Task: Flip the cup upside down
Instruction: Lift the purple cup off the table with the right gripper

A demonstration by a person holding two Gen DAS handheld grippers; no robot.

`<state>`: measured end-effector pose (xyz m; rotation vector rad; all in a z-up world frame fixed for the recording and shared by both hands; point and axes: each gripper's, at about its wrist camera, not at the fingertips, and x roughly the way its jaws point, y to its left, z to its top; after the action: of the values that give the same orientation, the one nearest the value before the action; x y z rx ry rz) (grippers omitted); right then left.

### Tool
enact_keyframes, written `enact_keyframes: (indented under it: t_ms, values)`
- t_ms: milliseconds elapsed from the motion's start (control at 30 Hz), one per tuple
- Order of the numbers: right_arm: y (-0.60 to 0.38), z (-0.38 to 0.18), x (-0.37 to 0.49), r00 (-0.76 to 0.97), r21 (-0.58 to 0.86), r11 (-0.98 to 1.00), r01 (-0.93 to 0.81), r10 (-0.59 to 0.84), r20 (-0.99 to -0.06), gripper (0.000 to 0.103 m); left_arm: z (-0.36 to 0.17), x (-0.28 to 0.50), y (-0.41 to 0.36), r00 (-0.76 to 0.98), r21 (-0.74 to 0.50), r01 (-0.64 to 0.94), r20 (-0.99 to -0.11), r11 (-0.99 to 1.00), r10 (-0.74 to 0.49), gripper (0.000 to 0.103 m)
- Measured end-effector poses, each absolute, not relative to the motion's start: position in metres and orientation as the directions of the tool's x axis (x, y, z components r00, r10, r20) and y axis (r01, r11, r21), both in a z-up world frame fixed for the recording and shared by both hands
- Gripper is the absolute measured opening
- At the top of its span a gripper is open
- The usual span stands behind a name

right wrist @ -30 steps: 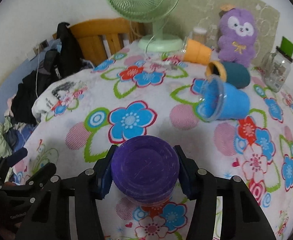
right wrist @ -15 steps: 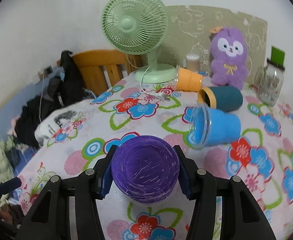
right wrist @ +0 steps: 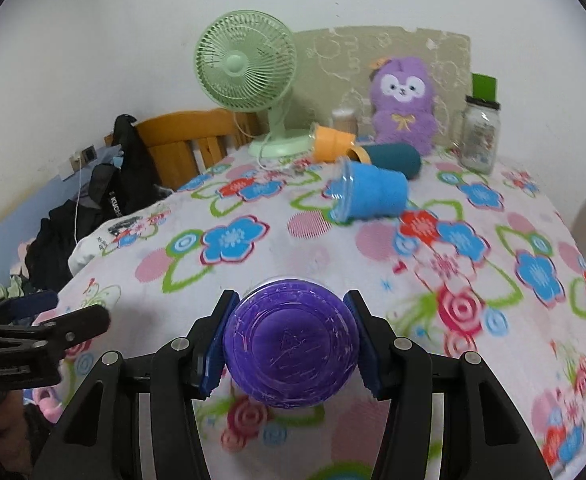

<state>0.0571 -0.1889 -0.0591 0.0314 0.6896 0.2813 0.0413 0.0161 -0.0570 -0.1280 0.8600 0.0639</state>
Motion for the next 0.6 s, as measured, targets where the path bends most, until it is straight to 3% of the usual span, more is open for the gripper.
enact_keyframes:
  t_ms: [600]
  values:
    - [-0.199,-0.067,-0.015,0.709,0.098,0.971,-0.219,0.227,-0.668,0.059,-0.056,0.020,-0.004,0.653,-0.056,-0.067,-0.758,0.996,0.001,0.102]
